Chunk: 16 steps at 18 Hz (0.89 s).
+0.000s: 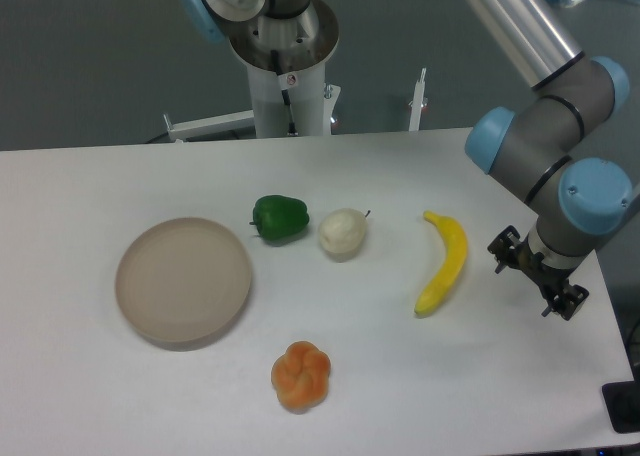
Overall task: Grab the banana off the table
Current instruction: 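Move the gripper over the yellow banana and lower toward it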
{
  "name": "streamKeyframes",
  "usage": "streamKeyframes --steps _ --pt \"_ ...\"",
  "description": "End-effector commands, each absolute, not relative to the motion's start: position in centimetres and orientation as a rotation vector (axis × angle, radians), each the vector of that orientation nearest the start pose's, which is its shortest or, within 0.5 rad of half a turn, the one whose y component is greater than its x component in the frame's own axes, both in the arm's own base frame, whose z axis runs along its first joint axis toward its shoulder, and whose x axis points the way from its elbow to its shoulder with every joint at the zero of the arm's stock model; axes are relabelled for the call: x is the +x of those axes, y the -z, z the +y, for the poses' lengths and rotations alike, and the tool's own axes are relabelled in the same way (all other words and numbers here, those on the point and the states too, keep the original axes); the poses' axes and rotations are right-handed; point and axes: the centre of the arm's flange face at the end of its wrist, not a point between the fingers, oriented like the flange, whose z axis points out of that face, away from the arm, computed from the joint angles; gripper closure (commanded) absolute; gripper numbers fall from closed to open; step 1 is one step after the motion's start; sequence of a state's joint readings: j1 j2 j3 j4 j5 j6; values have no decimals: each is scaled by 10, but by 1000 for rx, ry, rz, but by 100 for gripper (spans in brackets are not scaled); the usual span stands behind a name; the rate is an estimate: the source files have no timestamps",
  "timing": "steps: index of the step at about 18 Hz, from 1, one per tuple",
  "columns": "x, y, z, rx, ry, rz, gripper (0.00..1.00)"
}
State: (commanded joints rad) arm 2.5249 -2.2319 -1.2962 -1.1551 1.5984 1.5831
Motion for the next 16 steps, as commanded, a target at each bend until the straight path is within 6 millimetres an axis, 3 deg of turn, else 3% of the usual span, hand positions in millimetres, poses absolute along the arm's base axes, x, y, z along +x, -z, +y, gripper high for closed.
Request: streamKeyframes --steps 6,10,13,16 --pt "-497 -255 537 -3004 -47 969 0" --pt "-472 -255 521 -3053 -33 812 0" --pt "-453 -242 508 -3067 -45 734 0" --pt "-432 -235 515 -3087 -59 555 0"
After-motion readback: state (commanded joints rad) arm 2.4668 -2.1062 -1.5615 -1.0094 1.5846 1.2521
